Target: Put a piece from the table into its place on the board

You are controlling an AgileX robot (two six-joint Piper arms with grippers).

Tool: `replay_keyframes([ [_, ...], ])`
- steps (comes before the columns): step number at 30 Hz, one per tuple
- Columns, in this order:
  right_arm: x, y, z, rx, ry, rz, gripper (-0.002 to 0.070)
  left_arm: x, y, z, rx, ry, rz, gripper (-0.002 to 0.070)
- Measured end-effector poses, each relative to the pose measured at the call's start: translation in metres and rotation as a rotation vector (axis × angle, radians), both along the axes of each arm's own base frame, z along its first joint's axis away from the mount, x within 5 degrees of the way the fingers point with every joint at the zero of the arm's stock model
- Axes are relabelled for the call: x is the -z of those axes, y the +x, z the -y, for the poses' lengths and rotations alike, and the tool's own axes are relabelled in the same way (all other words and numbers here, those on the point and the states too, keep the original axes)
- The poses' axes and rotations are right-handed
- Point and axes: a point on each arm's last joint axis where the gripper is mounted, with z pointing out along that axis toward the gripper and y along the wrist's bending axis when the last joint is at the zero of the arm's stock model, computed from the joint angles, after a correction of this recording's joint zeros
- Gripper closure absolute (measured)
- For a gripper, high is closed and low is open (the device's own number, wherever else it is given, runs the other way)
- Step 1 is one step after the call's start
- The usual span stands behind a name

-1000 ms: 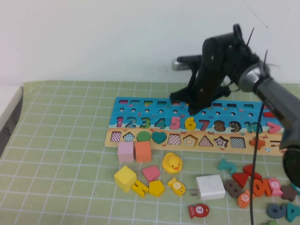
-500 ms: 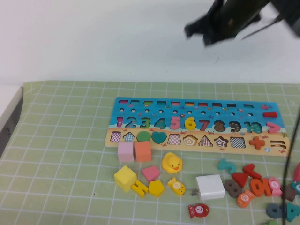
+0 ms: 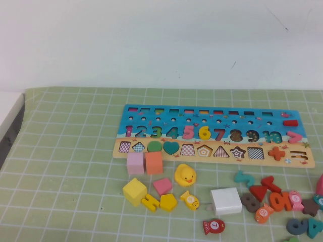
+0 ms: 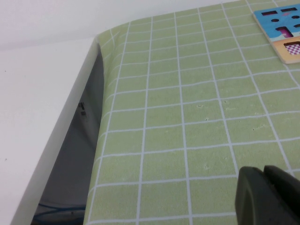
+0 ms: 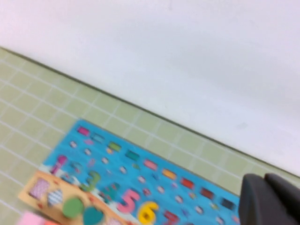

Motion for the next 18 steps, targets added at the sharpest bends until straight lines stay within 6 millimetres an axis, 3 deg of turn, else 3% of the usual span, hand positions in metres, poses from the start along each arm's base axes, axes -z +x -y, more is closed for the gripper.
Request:
replay_keyframes([
  [7, 0.018, -0.041, 0.026, 0.053, -0.186, -0.084, 0.0678, 0.000, 0.000, 0.000, 0.000, 0.000, 0.000, 0.0677],
  [12, 0.038, -0.083, 0.042, 0.044, -0.129, -0.074, 0.0678, 0.000, 0.000, 0.000, 0.000, 0.000, 0.000, 0.0677],
  [18, 0.091, -0.135, 0.059, -0.015, -0.027, -0.051, 0.0678, 0.000, 0.000, 0.000, 0.000, 0.000, 0.000, 0.0677],
])
